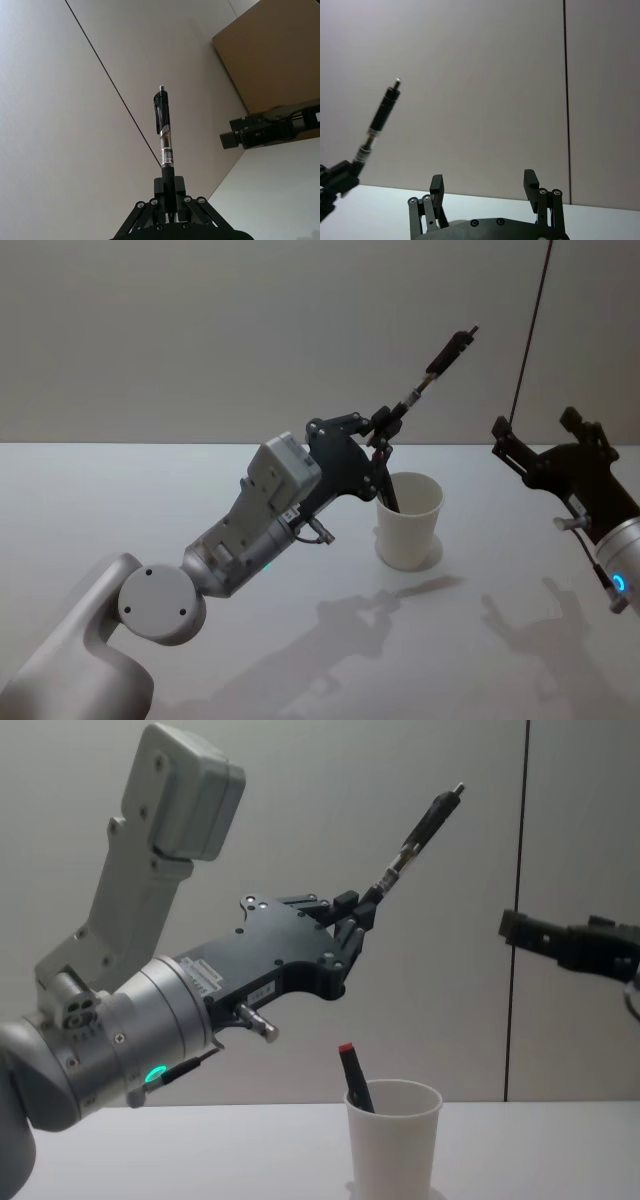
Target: Place the pen into the pen holder.
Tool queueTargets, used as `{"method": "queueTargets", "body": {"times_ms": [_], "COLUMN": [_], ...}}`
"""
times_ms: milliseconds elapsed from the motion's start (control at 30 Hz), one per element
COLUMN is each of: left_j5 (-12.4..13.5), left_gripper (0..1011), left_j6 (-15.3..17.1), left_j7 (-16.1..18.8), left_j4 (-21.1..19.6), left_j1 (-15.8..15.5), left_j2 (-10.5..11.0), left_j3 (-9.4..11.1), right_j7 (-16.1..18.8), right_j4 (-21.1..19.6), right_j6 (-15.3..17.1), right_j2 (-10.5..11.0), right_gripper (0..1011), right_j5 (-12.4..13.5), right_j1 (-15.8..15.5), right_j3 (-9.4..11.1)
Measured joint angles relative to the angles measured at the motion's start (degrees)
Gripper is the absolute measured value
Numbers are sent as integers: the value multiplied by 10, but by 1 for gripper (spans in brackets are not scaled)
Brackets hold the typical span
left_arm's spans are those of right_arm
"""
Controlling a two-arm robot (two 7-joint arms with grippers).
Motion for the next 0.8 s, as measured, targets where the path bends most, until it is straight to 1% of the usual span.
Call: {"method": "queueTargets", "body": {"times_ms": [33, 100, 200, 433, 467, 533, 600, 667, 700, 767, 800], "left_j5": [0, 0, 0, 0, 0, 0, 0, 0, 0, 0, 0], "left_gripper": [125, 125, 125, 124, 124, 125, 125, 124, 124, 125, 124], "left_j6": [0, 0, 0, -1, -1, -1, -1, -1, -1, -1, -1], "left_j7": [0, 0, 0, -1, -1, -1, -1, -1, -1, -1, -1], "left_j4": [0, 0, 0, 1, 1, 1, 1, 1, 1, 1, 1], "left_j1": [0, 0, 0, -1, -1, -1, -1, -1, -1, -1, -1], "left_j2": [0, 0, 0, 0, 0, 0, 0, 0, 0, 0, 0], "left_j3": [0, 0, 0, 0, 0, 0, 0, 0, 0, 0, 0], "right_j7": [9, 18, 37, 75, 84, 91, 103, 109, 116, 121, 126], "right_j4": [-4, -8, -15, -28, -30, -32, -34, -35, -36, -37, -37], "right_j6": [0, 0, 2, 13, 18, 23, 32, 37, 44, 50, 57], "right_j2": [2, 4, 9, 17, 19, 20, 22, 24, 25, 25, 26], "right_gripper": [1001, 1002, 1002, 1002, 1002, 1002, 1002, 1002, 1002, 1002, 1002], "right_j5": [10, 19, 41, 91, 103, 114, 132, 143, 155, 166, 175], "right_j1": [-1, -2, -4, -5, -5, -5, -3, -2, -1, 1, 3], "right_j3": [1, 3, 6, 13, 15, 16, 18, 19, 20, 21, 21]}}
